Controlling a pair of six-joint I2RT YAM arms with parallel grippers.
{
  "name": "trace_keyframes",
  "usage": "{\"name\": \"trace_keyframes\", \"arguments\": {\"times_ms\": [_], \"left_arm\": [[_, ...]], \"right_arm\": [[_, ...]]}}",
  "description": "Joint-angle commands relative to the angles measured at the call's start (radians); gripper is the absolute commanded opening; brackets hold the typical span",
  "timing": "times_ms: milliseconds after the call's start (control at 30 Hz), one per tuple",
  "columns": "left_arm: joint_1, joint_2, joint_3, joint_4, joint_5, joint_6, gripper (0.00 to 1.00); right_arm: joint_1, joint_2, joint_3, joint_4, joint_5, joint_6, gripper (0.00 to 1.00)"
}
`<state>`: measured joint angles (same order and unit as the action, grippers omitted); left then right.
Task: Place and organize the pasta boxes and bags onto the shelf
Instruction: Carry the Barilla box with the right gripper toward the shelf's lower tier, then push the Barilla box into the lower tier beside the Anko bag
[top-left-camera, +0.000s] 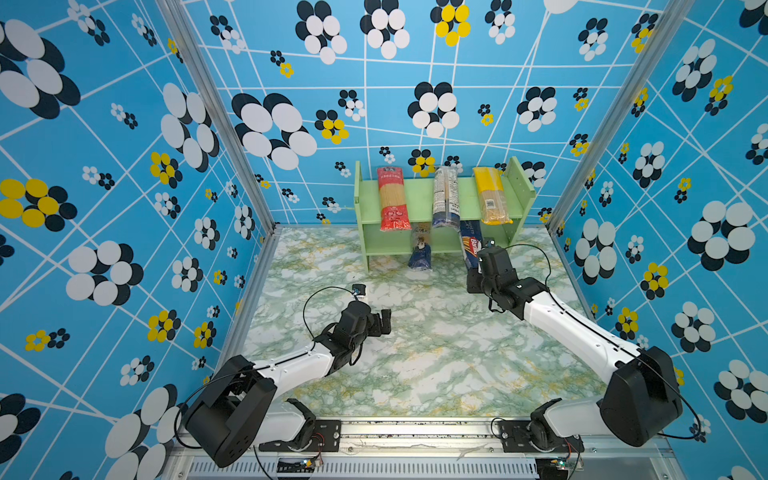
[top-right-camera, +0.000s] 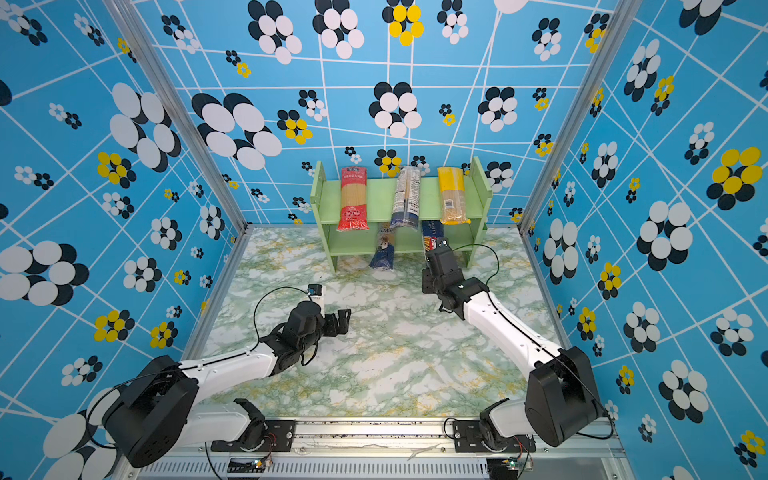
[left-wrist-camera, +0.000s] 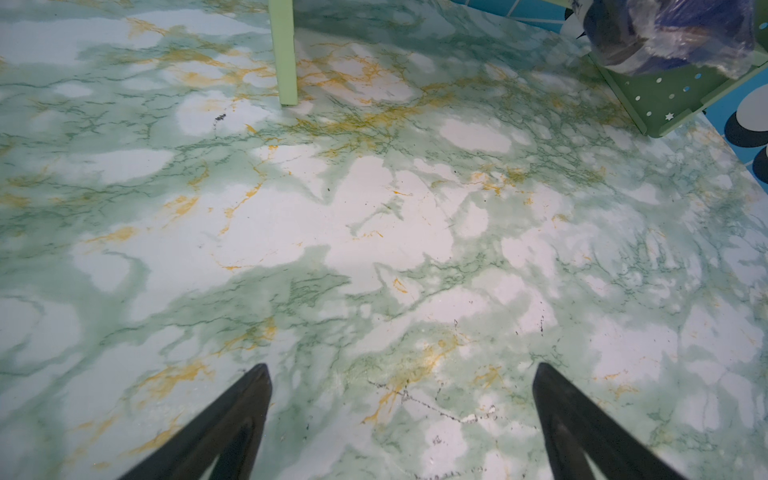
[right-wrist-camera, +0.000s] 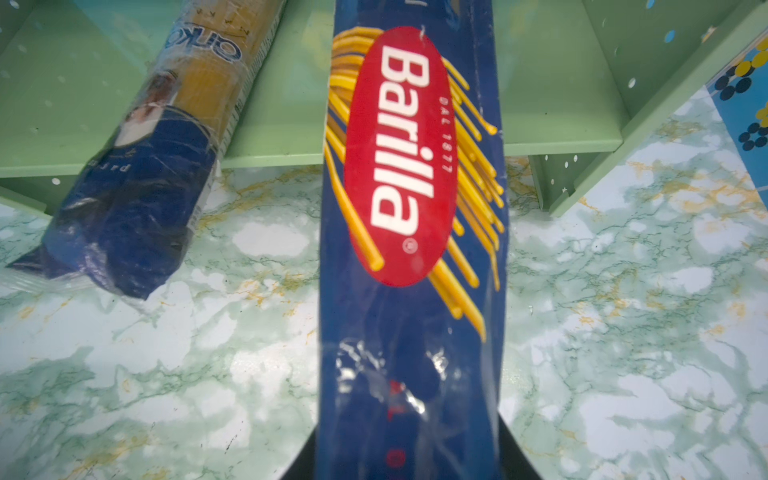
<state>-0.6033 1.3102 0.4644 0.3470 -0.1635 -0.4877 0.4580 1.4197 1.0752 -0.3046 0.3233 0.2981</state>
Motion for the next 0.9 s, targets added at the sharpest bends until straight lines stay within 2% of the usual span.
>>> {"name": "trace_keyframes", "arguments": {"times_ms": [0, 867], "left_arm": [[0.008, 0.011, -0.013, 0.025, 0.012, -0.012, 0.99], [0.014, -0.025, -0.034, 0.025, 0.012, -0.005, 0.99]], "right_arm": [[-0.01, 0.008, 0.077, 0.18, 0.028, -0.016, 0.0], [-0.047, 0.135, 0.144, 0.27, -0.01, 0.007, 0.0]]}}
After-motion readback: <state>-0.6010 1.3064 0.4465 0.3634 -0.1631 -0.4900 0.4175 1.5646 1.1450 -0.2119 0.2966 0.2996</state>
